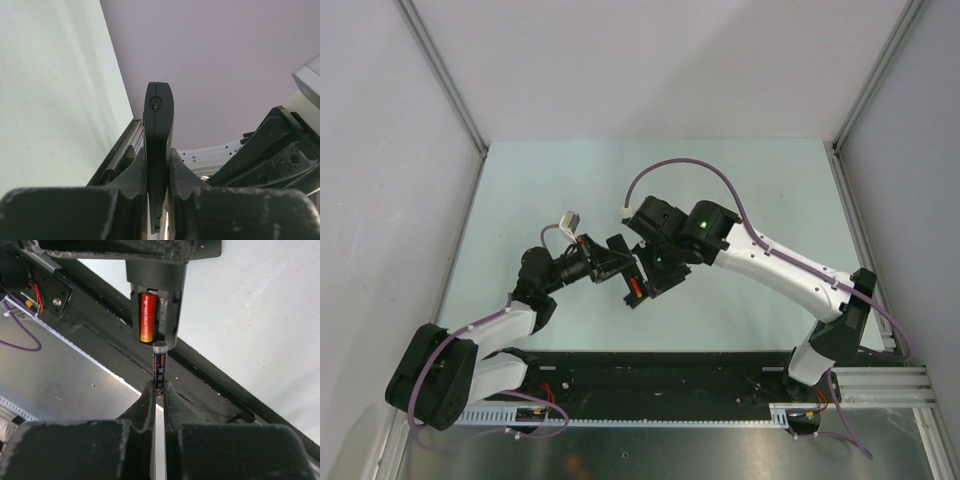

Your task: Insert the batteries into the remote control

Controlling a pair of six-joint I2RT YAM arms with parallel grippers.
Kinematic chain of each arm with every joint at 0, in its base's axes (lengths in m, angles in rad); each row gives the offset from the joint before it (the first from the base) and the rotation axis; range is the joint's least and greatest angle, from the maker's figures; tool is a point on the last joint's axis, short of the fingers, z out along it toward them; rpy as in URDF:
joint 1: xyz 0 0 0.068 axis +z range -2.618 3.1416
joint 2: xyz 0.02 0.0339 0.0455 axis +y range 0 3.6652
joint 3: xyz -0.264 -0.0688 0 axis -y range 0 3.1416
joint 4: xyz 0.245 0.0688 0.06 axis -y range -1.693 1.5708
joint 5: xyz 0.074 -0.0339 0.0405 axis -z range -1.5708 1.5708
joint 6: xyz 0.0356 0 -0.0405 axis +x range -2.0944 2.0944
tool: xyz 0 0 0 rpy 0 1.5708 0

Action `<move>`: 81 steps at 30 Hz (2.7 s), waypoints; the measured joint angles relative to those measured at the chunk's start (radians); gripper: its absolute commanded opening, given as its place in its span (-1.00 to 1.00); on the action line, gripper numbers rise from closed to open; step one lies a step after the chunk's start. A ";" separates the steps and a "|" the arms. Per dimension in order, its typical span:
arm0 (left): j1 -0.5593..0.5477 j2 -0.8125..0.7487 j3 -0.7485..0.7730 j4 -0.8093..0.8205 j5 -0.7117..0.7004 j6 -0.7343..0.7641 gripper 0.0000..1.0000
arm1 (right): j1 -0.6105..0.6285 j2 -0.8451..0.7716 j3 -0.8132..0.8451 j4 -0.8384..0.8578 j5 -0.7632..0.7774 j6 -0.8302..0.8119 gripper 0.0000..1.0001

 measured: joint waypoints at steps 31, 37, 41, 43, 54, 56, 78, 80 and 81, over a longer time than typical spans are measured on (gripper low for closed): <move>-0.038 0.000 0.000 -0.010 -0.045 0.021 -1.00 | -0.057 0.077 0.003 -0.034 -0.098 0.003 -1.00; -0.039 0.000 0.000 -0.021 -0.054 0.026 -1.00 | -0.057 0.077 -0.009 -0.018 -0.098 0.009 -1.00; -0.040 -0.001 0.000 -0.015 -0.064 0.024 -0.99 | -0.055 0.077 -0.009 0.007 -0.098 0.020 -1.00; -0.042 -0.001 0.000 -0.010 -0.064 0.024 -1.00 | -0.054 0.077 -0.009 0.012 -0.098 0.023 -1.00; -0.044 -0.002 0.000 -0.004 -0.065 0.017 -1.00 | -0.051 0.078 -0.025 0.023 -0.082 0.030 -1.00; -0.044 -0.002 0.000 -0.004 -0.068 0.018 -1.00 | -0.051 0.078 -0.025 0.024 -0.080 0.031 -1.00; -0.044 -0.004 -0.001 -0.022 -0.093 0.018 -1.00 | -0.059 0.124 0.026 0.021 -0.052 0.037 -1.00; -0.044 -0.007 -0.001 -0.022 -0.093 0.018 -1.00 | -0.059 0.125 0.031 0.017 -0.052 0.037 -1.00; -0.044 -0.008 -0.001 -0.021 -0.093 0.018 -1.00 | -0.060 0.126 0.033 0.015 -0.051 0.037 -1.00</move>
